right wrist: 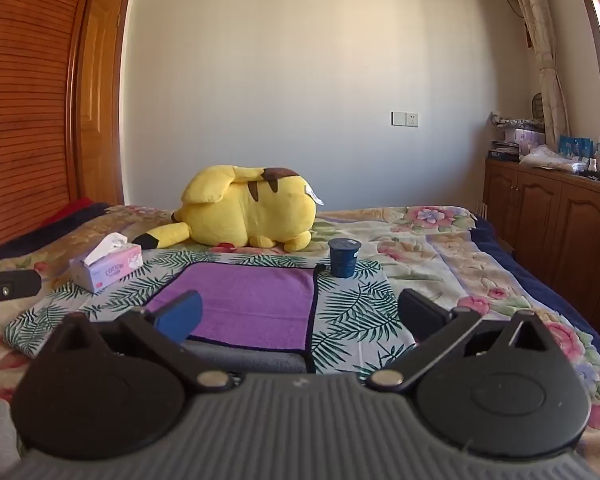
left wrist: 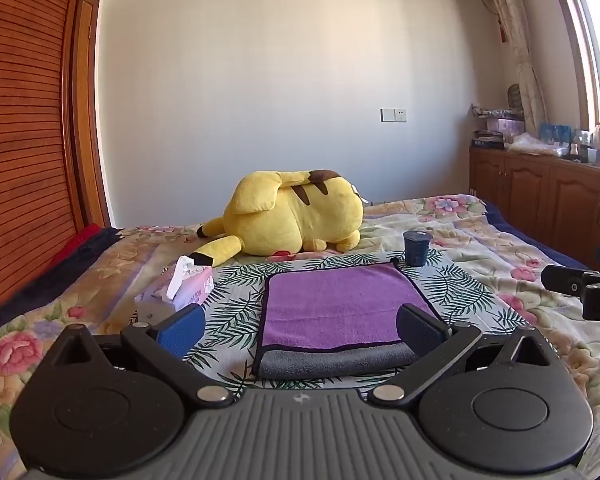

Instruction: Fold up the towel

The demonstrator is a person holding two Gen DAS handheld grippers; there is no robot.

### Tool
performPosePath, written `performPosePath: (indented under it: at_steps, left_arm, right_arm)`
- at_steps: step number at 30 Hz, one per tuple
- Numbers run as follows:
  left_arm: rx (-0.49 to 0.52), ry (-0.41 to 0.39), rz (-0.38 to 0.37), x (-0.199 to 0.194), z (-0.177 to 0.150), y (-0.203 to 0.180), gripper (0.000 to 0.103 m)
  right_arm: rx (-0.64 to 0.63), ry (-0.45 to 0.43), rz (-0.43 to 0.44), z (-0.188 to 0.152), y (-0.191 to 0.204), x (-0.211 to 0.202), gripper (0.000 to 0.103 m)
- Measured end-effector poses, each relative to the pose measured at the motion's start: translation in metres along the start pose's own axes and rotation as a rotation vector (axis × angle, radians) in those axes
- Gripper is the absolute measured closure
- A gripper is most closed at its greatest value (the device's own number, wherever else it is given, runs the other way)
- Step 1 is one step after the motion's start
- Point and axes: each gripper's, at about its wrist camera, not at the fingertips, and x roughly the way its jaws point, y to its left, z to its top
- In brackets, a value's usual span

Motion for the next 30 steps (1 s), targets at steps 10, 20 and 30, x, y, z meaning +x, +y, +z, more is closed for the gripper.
performPosePath:
  at_steps: [10,20,30]
  left_arm:
    - [-0.002,-0.003,-0.001,-0.0001,-0.0001,0.0001,0.016]
    - [-0.003,-0.001,-0.002,0.0001,-0.0001,0.0001,0.016]
    - [-0.002,-0.001,-0.002,0.0002,-0.0001,0.0,0.016]
  right_arm:
    - [-0.001,0.005,0.001,0.0003,-0.0008,0.0001,0.0]
    - [-0.001,0.007,-0.001,0.0004,-0.0009,0.0005,0.0]
    - [-0.002,0.008,-0.002,0.0003,-0.0002,0.0007,0.0]
